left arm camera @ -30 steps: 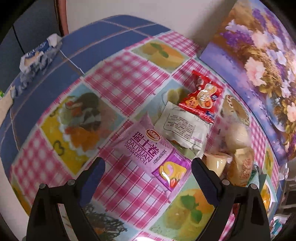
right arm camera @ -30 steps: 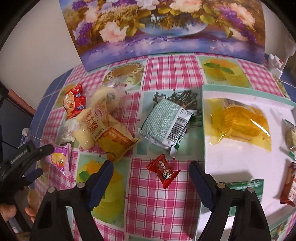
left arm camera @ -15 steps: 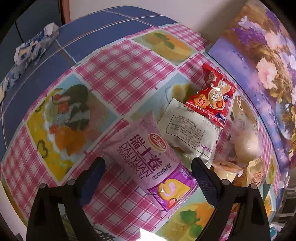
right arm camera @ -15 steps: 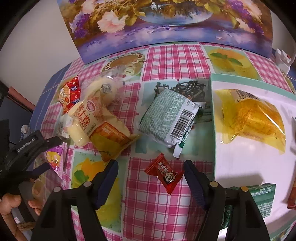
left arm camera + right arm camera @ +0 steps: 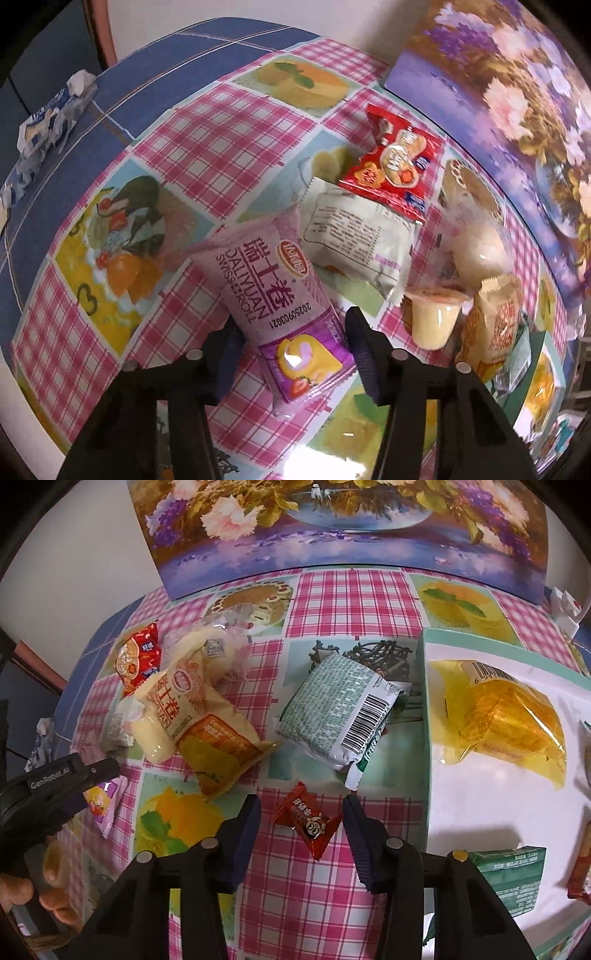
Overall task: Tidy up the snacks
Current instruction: 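Grasp the purple swiss roll bag with the left tool while the right tool grasps the small red candy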
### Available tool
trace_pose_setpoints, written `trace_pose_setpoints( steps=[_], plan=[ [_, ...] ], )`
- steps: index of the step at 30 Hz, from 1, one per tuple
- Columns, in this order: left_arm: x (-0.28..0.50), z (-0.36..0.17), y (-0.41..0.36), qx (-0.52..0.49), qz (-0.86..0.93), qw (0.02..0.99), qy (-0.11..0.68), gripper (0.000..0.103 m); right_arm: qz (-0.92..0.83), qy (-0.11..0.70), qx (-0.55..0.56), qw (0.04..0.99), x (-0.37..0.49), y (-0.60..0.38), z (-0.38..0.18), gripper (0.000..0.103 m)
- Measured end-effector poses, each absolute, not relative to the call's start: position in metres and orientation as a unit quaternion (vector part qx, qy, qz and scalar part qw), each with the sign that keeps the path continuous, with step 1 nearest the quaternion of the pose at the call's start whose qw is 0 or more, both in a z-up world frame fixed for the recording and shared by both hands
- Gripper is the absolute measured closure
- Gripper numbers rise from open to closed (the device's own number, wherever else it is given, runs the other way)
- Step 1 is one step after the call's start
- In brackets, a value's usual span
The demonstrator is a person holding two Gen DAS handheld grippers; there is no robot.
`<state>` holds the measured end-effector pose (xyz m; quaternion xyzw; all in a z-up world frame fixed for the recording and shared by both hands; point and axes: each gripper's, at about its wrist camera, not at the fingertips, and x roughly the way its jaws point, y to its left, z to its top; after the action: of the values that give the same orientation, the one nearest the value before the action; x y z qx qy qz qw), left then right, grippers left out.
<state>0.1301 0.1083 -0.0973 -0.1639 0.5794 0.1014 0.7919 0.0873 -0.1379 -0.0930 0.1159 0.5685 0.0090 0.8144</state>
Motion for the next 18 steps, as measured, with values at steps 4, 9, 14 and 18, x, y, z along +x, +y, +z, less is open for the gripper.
trace_pose_setpoints(
  steps=[4, 9, 14, 18],
  plan=[
    [0.123, -0.094, 0.098, -0.150, 0.098, 0.794, 0.581, 0.055, 0.004, 0.568, 0.101, 0.817, 0.087, -0.136, -0.093, 0.069],
    [0.113, -0.085, 0.087, -0.137, 0.091, 0.802, 0.575, 0.057, 0.005, 0.566, 0.103, 0.818, 0.084, -0.138, -0.092, 0.082],
    [0.105, -0.067, 0.081, -0.131, 0.084, 0.817, 0.556, 0.057, 0.009, 0.562, 0.115, 0.819, 0.080, -0.142, -0.089, 0.083],
    [0.098, -0.045, 0.073, -0.119, 0.080, 0.834, 0.533, 0.057, 0.011, 0.549, 0.122, 0.827, 0.077, -0.146, -0.076, 0.083]
  ],
)
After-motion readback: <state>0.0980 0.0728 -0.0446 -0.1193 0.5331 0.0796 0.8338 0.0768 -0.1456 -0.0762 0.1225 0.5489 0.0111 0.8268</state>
